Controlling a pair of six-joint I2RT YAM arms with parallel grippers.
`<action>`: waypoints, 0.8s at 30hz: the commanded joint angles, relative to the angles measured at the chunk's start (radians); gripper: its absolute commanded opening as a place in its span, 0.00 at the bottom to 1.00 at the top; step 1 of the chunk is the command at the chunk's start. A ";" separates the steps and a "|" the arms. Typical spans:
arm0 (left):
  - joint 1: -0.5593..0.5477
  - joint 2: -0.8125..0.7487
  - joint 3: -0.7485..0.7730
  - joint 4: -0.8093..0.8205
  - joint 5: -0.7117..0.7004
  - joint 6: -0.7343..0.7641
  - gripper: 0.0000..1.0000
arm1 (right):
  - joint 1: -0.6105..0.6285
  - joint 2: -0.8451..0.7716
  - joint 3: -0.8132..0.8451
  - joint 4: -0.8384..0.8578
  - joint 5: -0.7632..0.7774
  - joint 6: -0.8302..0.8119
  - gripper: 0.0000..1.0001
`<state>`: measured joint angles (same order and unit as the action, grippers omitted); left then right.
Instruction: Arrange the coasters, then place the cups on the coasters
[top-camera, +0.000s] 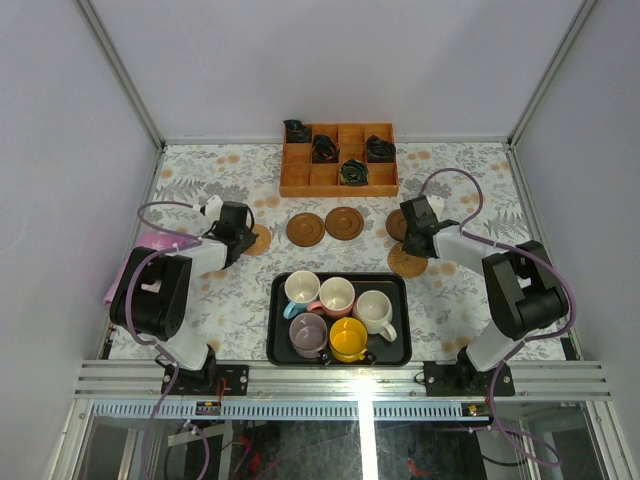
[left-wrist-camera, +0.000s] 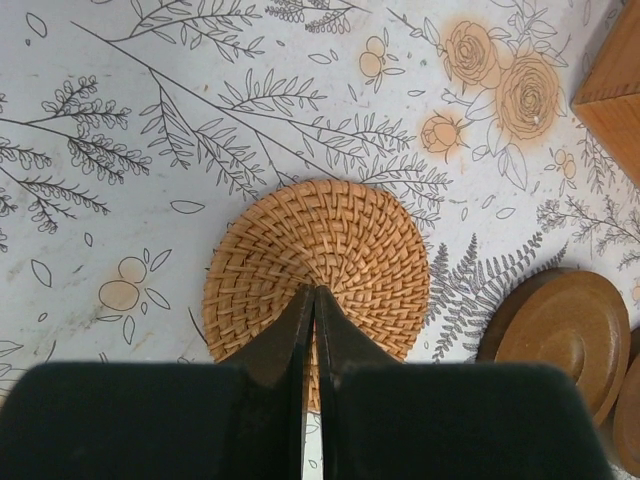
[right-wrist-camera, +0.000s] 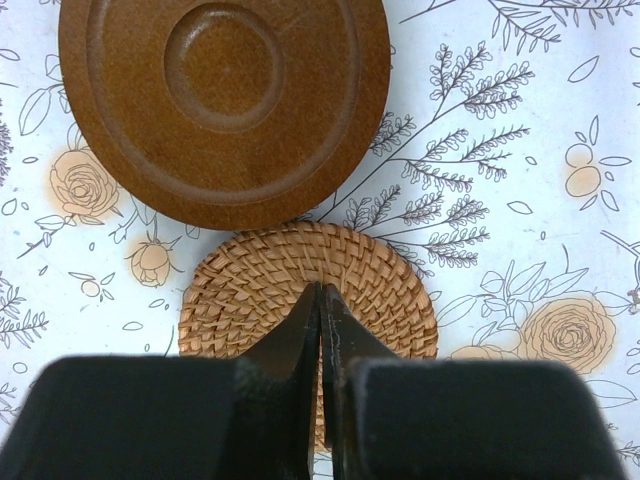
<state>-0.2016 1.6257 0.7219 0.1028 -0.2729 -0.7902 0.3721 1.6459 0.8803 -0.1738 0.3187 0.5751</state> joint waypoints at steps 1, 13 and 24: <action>0.009 -0.072 0.007 0.029 0.027 0.033 0.00 | 0.000 -0.094 0.021 0.033 -0.016 -0.033 0.00; 0.007 -0.165 0.009 0.189 0.227 0.108 0.00 | -0.001 -0.098 0.110 0.103 -0.021 -0.099 0.00; 0.002 -0.061 0.000 0.262 0.362 0.119 0.00 | -0.001 0.091 0.233 0.148 -0.067 -0.145 0.00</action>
<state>-0.2012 1.5467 0.7216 0.2699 0.0277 -0.6971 0.3721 1.6997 1.0378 -0.0650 0.2665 0.4614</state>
